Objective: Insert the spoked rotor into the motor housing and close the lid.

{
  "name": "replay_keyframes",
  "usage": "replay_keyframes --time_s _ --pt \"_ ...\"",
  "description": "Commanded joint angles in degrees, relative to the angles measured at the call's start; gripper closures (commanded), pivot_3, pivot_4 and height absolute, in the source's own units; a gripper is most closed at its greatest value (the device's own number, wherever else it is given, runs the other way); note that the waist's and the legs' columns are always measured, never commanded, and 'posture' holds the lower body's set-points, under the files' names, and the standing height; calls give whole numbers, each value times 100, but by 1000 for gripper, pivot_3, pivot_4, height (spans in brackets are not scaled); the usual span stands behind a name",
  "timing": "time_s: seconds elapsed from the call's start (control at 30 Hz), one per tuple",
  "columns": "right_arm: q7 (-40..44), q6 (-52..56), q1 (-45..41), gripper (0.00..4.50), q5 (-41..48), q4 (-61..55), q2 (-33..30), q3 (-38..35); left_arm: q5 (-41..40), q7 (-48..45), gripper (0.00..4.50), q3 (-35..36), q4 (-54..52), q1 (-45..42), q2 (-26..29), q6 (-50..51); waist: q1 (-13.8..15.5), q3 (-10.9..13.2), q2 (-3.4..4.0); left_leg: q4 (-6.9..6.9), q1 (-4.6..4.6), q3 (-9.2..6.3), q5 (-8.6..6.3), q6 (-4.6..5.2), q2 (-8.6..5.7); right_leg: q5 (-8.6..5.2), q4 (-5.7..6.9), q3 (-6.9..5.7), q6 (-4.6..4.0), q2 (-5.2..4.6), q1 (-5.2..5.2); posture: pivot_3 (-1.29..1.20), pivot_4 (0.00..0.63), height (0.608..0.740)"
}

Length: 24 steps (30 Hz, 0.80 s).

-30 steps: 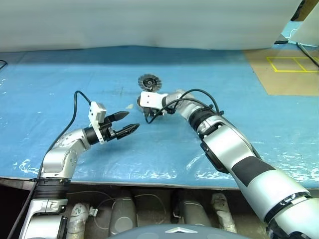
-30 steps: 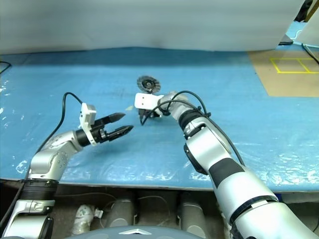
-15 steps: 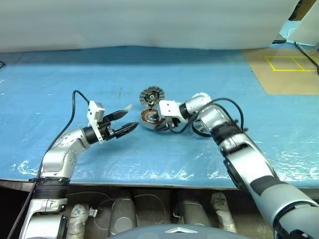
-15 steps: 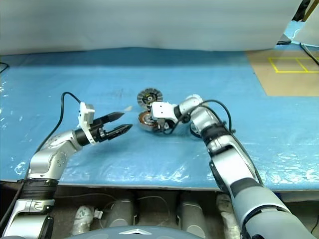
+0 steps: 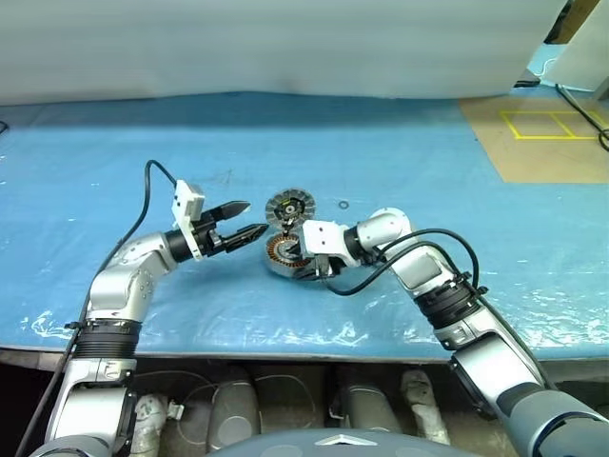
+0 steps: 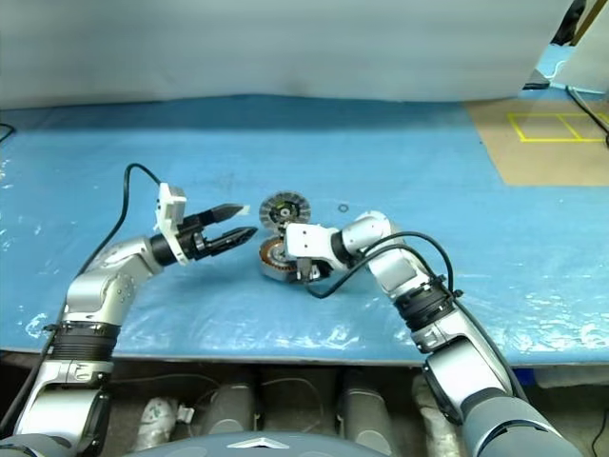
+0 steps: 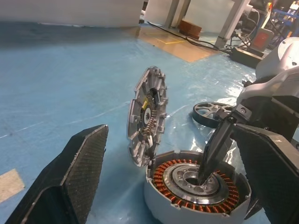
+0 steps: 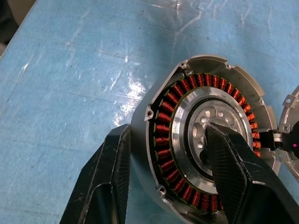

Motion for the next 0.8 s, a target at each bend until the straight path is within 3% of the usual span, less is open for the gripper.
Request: replay_keyframes --time_s 0.03,0.2,0.43,0.57,0.8 --pt "229 -95 51 1599 95 272 12 349 2 -42 0 28 -86 -50 21 -81 -39 0 0 -1 -3 0 0 0 -1 1 -4 0 -1 0 0 0 150 740" --pt "286 310 -24 23 479 205 67 190 15 -30 0 27 -63 -56 -4 -105 -46 0 0 0 -15 -1 0 0 -3 1 -12 -4 -2 -3 -1 0 150 740" --pt "401 712 -84 23 907 -216 -280 -70 15 -44 0 17 -27 -99 -33 -84 -24 1 -1 0 -21 -3 0 0 -2 2 -14 -5 -1 -4 -2 0 150 740" --pt "506 1246 173 23 1609 -861 -630 -583 -145 -95 0 15 -187 -14 -15 164 49 2 -2 -2 -27 -4 0 0 -2 2 -18 -7 -2 -4 -4 0 150 740" --pt "-247 1908 523 23 2162 -1096 -1069 -1592 -54 -236 0 -11 -373 227 253 306 77 2 -2 -6 -24 -2 0 0 -3 1 -20 -7 0 -3 -6 0 150 740"
